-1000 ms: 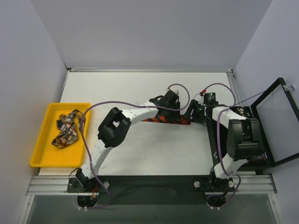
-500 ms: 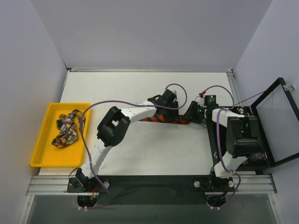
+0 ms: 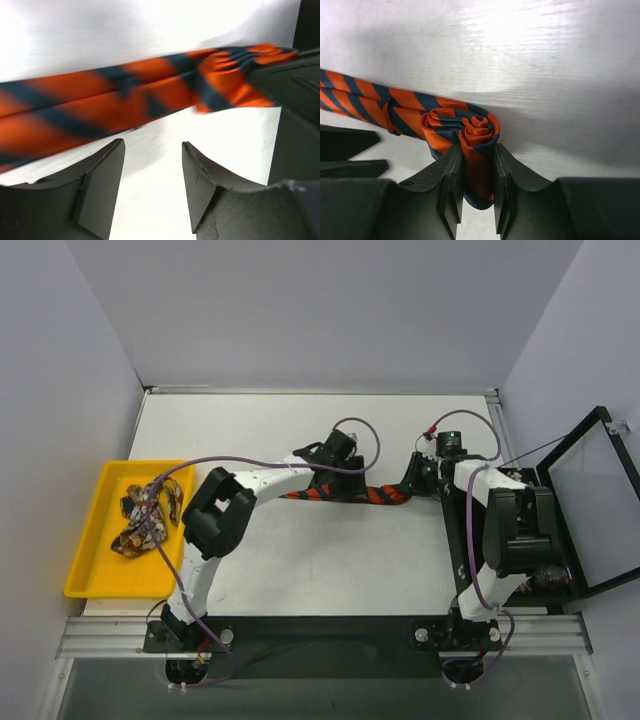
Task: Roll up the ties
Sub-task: Roll the tie
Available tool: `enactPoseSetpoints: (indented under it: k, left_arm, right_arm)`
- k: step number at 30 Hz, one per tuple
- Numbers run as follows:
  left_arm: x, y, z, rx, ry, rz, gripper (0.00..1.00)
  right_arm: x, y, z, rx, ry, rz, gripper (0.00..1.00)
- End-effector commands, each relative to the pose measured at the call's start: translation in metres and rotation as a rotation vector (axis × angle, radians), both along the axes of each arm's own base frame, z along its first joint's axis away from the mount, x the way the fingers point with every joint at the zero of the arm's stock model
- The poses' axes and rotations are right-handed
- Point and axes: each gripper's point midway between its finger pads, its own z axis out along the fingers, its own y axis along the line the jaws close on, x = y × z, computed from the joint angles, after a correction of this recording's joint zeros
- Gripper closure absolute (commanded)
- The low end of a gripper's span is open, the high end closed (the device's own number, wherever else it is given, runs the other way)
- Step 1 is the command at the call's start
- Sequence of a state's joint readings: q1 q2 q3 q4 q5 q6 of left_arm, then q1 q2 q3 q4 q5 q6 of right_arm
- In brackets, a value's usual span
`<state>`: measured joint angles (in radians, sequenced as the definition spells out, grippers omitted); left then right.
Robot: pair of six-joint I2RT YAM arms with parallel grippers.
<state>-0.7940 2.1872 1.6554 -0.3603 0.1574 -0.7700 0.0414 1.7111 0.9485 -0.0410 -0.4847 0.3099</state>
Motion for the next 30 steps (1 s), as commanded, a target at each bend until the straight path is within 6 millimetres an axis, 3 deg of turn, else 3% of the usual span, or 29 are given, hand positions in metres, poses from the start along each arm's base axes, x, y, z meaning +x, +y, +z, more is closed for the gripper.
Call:
enactPoseSetpoints:
  k: [1, 3, 4, 5, 7, 8, 9, 11, 13, 14, 15, 17, 18, 21, 26, 30]
  left_arm:
    - [0.040, 0.054, 0.068, -0.024, -0.156, 0.114, 0.40]
    - [0.041, 0.091, 0.067, 0.026, -0.162, 0.165, 0.40]
    - [0.049, 0.112, 0.068, 0.042, -0.167, 0.204, 0.39]
    - [0.042, 0.130, 0.066, 0.064, -0.164, 0.224, 0.40]
    - [0.038, 0.154, 0.064, 0.102, -0.169, 0.241, 0.39]
    - [0.034, 0.171, 0.062, 0.116, -0.159, 0.261, 0.39]
    - [0.030, 0.186, 0.056, 0.158, -0.156, 0.273, 0.39]
    - [0.025, 0.207, 0.059, 0.183, -0.163, 0.292, 0.39]
    - [0.009, 0.229, 0.042, 0.251, -0.134, 0.293, 0.39]
    - [0.005, 0.241, 0.043, 0.262, -0.135, 0.312, 0.39]
    - [-0.005, 0.251, 0.033, 0.287, -0.110, 0.309, 0.39]
    - [-0.012, 0.262, 0.033, 0.290, -0.105, 0.321, 0.39]
    - [-0.020, 0.272, 0.026, 0.308, -0.084, 0.327, 0.39]
    - [-0.026, 0.286, 0.028, 0.322, -0.083, 0.343, 0.39]
    - [-0.034, 0.306, 0.031, 0.343, -0.080, 0.372, 0.39]
    - [-0.039, 0.319, 0.026, 0.377, -0.083, 0.395, 0.39]
  right_arm:
    - [-0.008, -0.022, 0.004, -0.185, 0.063, 0.045, 1.00]
    - [-0.009, -0.022, 0.011, -0.280, 0.086, 0.076, 1.00]
    - [-0.006, -0.032, 0.012, -0.377, 0.087, 0.077, 1.00]
    - [-0.004, -0.035, 0.020, -0.426, 0.102, 0.079, 1.00]
    - [-0.003, -0.032, 0.019, -0.527, 0.127, 0.111, 1.00]
    - [0.003, -0.045, 0.023, -0.639, 0.141, 0.087, 1.00]
    - [0.004, -0.040, 0.025, -0.696, 0.140, 0.110, 1.00]
    - [0.003, -0.052, 0.025, -0.853, 0.188, 0.108, 1.00]
    - [0.014, -0.044, 0.037, -0.955, 0.155, 0.125, 1.00]
    - [0.014, -0.056, 0.039, -1.078, 0.179, 0.128, 1.00]
    - [0.021, -0.054, 0.047, -1.120, 0.159, 0.119, 1.00]
    - [0.020, -0.048, 0.045, -1.222, 0.176, 0.168, 1.00]
    - [0.028, -0.049, 0.055, -1.287, 0.148, 0.153, 1.00]
    - [0.030, -0.045, 0.061, -1.433, 0.153, 0.181, 1.00]
    - [0.037, -0.030, 0.078, -1.551, 0.109, 0.204, 1.00]
    - [0.035, -0.017, 0.073, -1.578, 0.093, 0.234, 1.00]
